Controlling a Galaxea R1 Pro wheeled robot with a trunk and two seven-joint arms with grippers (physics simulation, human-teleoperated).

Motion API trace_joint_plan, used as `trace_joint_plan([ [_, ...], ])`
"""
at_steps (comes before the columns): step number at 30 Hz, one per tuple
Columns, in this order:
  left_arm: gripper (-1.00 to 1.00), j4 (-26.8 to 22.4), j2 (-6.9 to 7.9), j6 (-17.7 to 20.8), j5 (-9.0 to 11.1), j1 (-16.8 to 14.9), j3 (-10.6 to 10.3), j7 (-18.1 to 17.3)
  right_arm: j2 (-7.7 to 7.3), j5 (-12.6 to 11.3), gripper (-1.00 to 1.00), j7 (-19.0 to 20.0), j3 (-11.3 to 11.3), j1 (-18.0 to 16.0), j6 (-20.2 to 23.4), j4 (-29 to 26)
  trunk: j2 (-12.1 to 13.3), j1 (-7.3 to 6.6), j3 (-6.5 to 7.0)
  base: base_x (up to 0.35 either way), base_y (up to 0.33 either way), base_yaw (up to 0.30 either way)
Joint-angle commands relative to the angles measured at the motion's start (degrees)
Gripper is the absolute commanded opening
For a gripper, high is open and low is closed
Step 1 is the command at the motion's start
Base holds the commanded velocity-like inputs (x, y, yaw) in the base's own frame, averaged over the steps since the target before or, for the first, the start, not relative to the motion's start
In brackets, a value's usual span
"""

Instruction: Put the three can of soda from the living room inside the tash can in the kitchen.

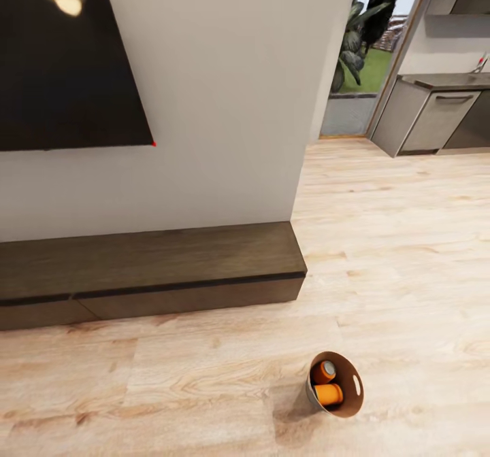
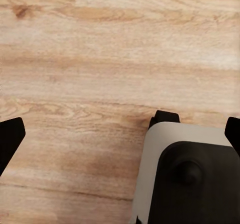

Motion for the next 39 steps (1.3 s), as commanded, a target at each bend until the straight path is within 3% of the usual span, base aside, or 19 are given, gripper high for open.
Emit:
trace_joint_plan([
  [1,1.00,0.0,0.00,0.0,0.0,0.0,0.0,0.0,0.00,0.0,1.00,0.0,0.0,0.0,0.0,0.0,0.4,-0.23,0.19,0.000,0.000,0.000],
  [30,1.00,-0.2,0.00,-0.1,0.1,0.0,0.1,0.4,0.80,0.3,1.00,0.0,0.1,0.0,0.1,0.8,12.0,-6.60,5.39,0.000,0.000,0.000],
  [33,1.00,-0.2,0.00,-0.1,0.1,0.0,0.1,0.4,1.22,0.4,1.00,0.0,0.1,0.0,0.2,1.0,13.3,-7.25,5.93,0.000,0.000,0.000],
  [39,1.00,-0.2,0.00,-0.1,0.2,0.0,0.1,0.4,2.80,0.3,1.00,0.1,0.1,0.0,0.5,1.1,13.3,-7.25,5.93,0.000,0.000,0.000],
])
